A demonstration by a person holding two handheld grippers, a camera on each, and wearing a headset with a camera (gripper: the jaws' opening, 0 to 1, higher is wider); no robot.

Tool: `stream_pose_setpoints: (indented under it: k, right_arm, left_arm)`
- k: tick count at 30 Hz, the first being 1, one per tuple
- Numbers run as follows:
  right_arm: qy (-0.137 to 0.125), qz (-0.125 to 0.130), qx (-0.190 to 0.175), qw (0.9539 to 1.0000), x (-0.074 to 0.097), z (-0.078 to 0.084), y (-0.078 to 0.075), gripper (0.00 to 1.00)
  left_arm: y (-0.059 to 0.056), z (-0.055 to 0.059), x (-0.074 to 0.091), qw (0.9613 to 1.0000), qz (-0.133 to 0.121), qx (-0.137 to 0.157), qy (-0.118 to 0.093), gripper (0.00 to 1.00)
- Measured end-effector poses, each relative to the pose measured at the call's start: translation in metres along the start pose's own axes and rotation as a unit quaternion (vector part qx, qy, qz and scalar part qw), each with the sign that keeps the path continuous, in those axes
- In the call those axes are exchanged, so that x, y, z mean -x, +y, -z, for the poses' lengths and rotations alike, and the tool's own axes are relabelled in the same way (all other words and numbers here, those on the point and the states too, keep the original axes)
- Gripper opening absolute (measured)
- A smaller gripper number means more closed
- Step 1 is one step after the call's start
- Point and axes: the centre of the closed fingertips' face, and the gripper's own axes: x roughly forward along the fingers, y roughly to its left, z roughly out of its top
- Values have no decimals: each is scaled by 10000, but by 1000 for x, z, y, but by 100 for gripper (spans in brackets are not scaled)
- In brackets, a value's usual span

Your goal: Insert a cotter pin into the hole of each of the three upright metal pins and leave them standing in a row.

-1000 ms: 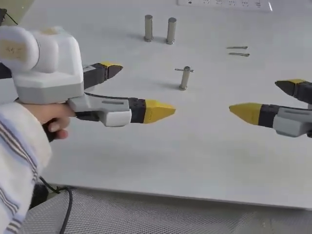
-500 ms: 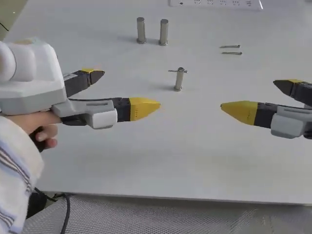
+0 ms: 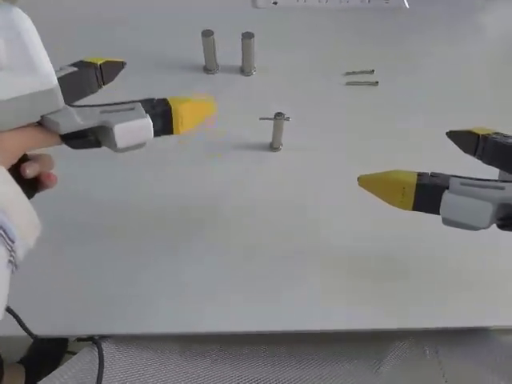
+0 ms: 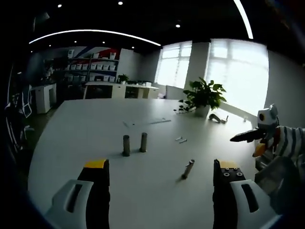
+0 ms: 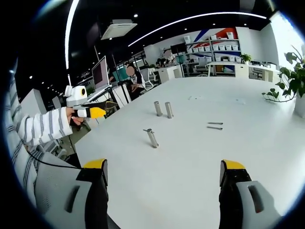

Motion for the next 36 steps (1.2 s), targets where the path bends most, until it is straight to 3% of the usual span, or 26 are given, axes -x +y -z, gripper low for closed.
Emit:
stream_pose_setpoints:
  k: [6, 10, 14, 18, 20, 23, 28, 36]
  right_arm:
    - [1, 92, -62, 9999, 2, 1, -5, 96]
    - [27, 132, -71, 9999, 4, 3, -8, 96]
    - [-110, 178, -145, 9997, 8, -4, -11, 95]
    - [-174, 212, -191, 9994, 10, -8, -15, 94]
    - [-215, 204, -233, 9993, 10, -9, -16, 93]
    - [-293, 200, -297, 9989, 10, -12, -17, 92]
    - [-250, 237, -275, 9990, 10, -11, -22, 92]
    - [-199, 311, -307, 9988, 10, -6, -28, 90]
  left_arm:
    - [38, -16, -24, 9993, -309, -223, 32, 80]
    - [52, -26, -41, 9989, -329, -320, 13, 68]
    - [66, -31, -60, 9986, -355, -382, -46, 61]
    - [66, -25, -78, 9999, -138, -35, -23, 55]
    - [69, -23, -83, 9999, -137, -91, -9, 53]
    - [76, -11, -98, 9994, -140, -196, 244, 52]
    - [91, -3, -115, 9991, -228, -112, 349, 50]
    - [98, 12, -130, 9971, -277, -227, 668, 45]
